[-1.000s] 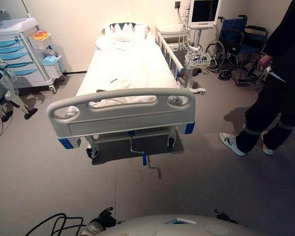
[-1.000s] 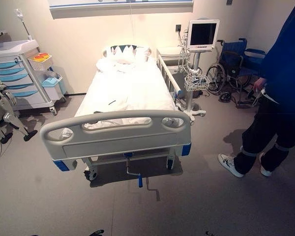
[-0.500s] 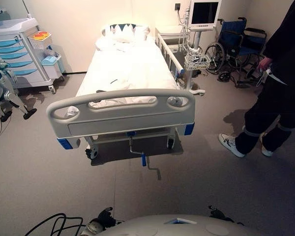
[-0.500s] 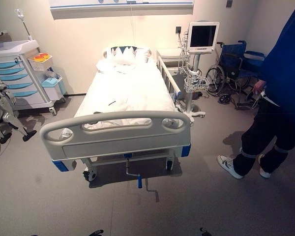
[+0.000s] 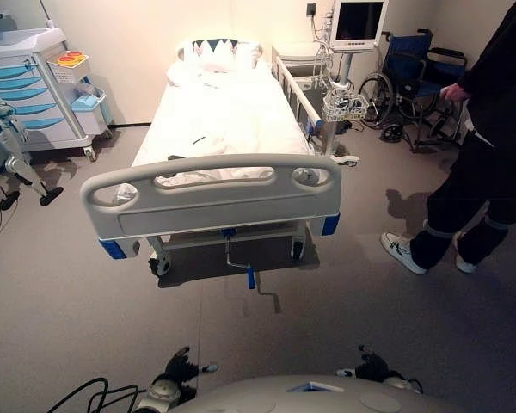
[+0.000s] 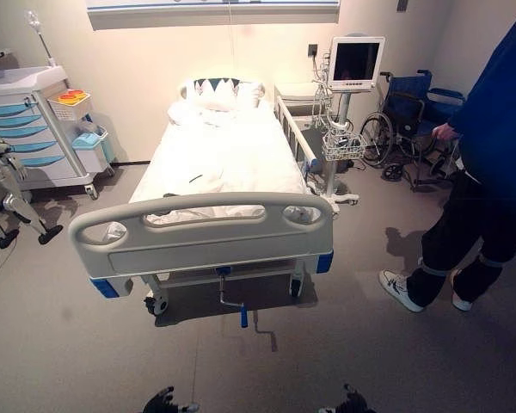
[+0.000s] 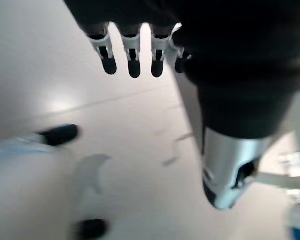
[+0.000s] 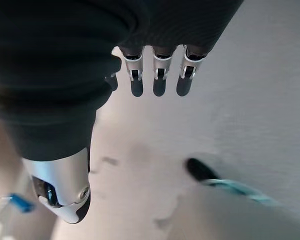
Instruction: Raise the hospital bed
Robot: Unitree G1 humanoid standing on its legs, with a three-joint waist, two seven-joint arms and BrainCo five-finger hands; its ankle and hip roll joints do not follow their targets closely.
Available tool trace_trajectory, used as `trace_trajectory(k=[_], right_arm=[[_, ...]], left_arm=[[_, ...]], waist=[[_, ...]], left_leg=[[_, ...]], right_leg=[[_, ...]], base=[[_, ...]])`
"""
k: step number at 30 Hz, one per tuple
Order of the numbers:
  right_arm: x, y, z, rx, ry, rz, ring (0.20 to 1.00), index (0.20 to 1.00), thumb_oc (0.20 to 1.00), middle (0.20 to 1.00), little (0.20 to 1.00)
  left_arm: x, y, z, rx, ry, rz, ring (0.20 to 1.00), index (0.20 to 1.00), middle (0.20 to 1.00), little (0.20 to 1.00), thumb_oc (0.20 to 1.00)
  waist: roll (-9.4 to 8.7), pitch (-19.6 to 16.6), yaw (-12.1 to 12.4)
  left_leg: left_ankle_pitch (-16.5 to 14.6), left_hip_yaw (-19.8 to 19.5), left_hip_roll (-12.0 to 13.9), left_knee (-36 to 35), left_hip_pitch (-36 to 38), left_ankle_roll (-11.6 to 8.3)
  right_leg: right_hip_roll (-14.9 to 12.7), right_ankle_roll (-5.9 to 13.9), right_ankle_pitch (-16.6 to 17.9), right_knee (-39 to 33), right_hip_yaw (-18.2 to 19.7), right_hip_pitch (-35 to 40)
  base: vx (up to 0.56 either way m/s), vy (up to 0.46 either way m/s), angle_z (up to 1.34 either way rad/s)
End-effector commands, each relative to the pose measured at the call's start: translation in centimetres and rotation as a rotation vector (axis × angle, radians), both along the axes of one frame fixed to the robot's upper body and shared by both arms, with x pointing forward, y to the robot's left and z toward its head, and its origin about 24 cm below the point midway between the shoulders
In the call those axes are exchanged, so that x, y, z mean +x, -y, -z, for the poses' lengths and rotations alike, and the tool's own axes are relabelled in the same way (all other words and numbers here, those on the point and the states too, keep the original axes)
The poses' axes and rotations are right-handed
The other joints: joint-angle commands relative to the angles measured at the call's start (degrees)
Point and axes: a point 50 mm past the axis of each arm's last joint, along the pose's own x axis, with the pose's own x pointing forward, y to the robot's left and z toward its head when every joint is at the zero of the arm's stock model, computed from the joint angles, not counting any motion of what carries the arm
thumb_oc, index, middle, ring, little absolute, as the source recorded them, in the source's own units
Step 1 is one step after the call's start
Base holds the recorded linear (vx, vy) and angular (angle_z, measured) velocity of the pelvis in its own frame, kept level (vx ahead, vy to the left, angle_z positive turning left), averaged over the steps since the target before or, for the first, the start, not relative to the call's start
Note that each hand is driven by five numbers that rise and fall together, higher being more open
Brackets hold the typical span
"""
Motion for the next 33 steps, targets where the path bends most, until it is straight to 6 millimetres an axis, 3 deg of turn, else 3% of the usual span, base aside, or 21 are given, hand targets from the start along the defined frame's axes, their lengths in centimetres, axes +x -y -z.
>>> trace_trajectory(k=[1,3,10,14,22,25,33], right_arm=[[3.4,-0.3,-0.9,0.015,0.111,0.022,1.000,1.000,1.000,1.000,1.000],[3.5,-0.3,-1.1,0.022,0.124,0.030,1.000,1.000,1.000,1.000,1.000],[4.4,-0.2,-1.9,0.038,0.199,0.034,1.000,1.000,1.000,1.000,1.000],[4.3,-0.2,-1.8,0.036,0.192,0.030,1.000,1.000,1.000,1.000,1.000],[4.5,-0.1,-2.0,0.034,0.208,0.042,1.000,1.000,1.000,1.000,1.000],[4.7,-0.2,-2.0,0.043,0.215,0.049,1.000,1.000,1.000,1.000,1.000],[4.7,-0.6,-1.9,0.064,0.204,0.050,1.000,1.000,1.000,1.000,1.000]], left_arm=[[3.9,-1.9,-1.9,-0.052,0.214,-0.238,1.000,1.000,1.000,1.000,1.000],[4.2,-2.0,-2.2,-0.082,0.255,-0.289,1.000,1.000,1.000,1.000,1.000],[7.8,-2.3,-6.2,-0.288,0.594,-0.453,1.000,1.000,1.000,1.000,1.000],[8.6,-1.8,-7.0,-0.297,0.635,-0.433,1.000,1.000,1.000,1.000,1.000],[8.9,-1.9,-7.8,-0.316,0.687,-0.441,1.000,1.000,1.000,1.000,1.000],[8.8,-1.7,-7.5,-0.409,0.695,-0.539,1.000,1.000,1.000,1.000,1.000],[8.9,-1.2,-7.5,-0.549,0.727,-0.593,1.000,1.000,1.000,1.000,1.000]], waist=[[-2.36,3.28,0.08],[-2.29,3.56,0.18],[-1.88,5.03,0.61],[-1.95,4.92,0.53],[-2.18,4.82,0.56],[-2.28,4.71,0.62],[-2.52,4.51,0.81]], left_leg=[[-3.79,-0.49,-5.65,2.01,2.46,4.56],[-3.70,-0.66,-5.70,2.08,2.43,4.55],[-3.25,-1.06,-5.84,2.24,2.21,4.29],[-3.19,-0.92,-5.77,1.79,2.52,4.22],[-3.22,-0.66,-5.65,1.60,2.78,4.26],[-3.20,-0.55,-5.61,1.36,2.88,4.30],[-3.47,-0.44,-5.66,1.33,3.04,4.41]], right_leg=[[-3.03,5.85,-5.08,2.52,1.23,5.70],[-3.15,5.82,-5.03,2.53,1.13,5.74],[-3.51,5.84,-5.08,2.50,0.06,6.12],[-3.60,5.91,-4.89,2.22,0.00,6.25],[-3.60,5.97,-4.81,2.04,0.21,6.39],[-3.66,6.05,-4.69,1.84,0.20,6.42],[-3.76,6.07,-4.72,1.88,0.41,6.47]], base=[[-0.03,0.000,0.00],[-0.02,0.000,0.00],[-0.01,0.001,0.01],[0.00,-0.001,0.01],[0.00,0.000,0.00],[0.00,0.000,0.00],[0.00,0.000,0.00]])
